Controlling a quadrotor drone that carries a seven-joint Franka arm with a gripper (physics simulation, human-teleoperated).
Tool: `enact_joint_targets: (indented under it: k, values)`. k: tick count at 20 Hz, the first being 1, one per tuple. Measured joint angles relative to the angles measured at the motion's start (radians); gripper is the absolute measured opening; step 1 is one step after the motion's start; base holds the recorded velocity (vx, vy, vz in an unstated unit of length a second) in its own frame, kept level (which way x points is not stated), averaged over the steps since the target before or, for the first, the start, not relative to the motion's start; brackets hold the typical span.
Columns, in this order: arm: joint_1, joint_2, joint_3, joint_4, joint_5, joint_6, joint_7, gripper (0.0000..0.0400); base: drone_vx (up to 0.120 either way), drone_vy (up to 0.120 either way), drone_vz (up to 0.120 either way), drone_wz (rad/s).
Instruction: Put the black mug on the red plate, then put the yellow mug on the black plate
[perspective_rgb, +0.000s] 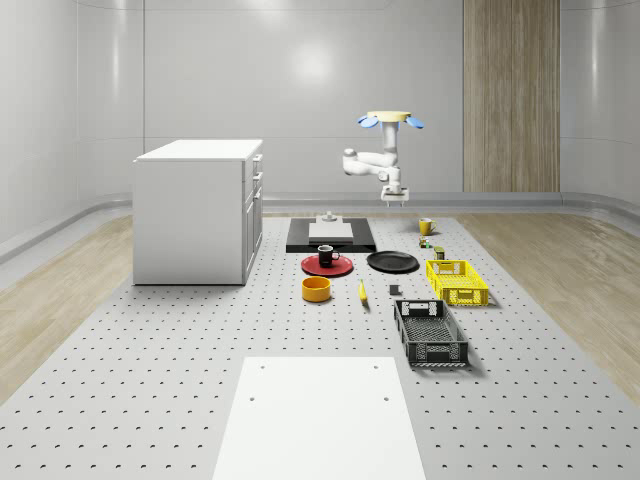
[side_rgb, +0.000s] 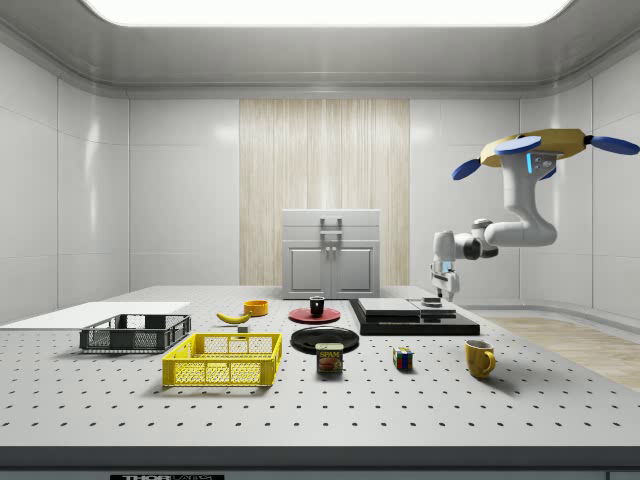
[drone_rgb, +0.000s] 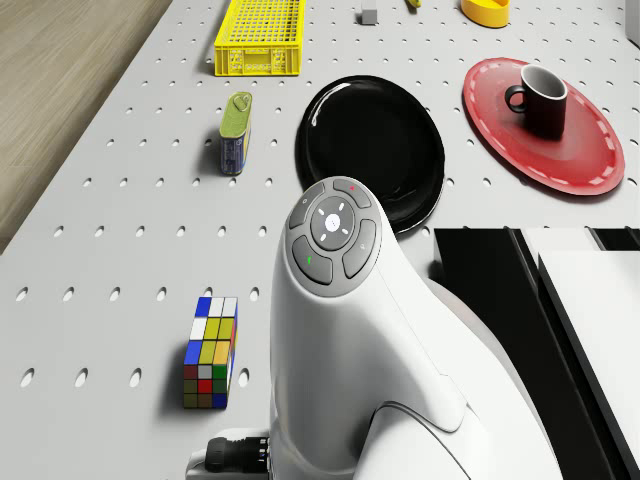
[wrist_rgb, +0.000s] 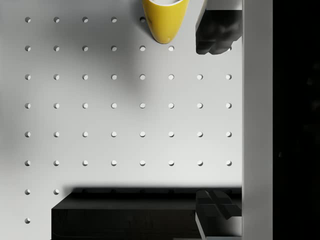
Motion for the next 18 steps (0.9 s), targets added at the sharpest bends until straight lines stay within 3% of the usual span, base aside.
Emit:
enact_joint_targets:
  k: [5,10,18]
  values:
    - [0.000,0.000,0.000,0.000,0.000,0.000,0.000,0.0400,-0.120,0.120,0.000,0.000]
    - [0.000,0.000,0.000,0.000,0.000,0.000,0.000,0.0400,0.000,0.120,0.000,0.000]
    - [0.000,0.000,0.000,0.000,0.000,0.000,0.000,0.0400,0.000,0.120,-0.115,0.000]
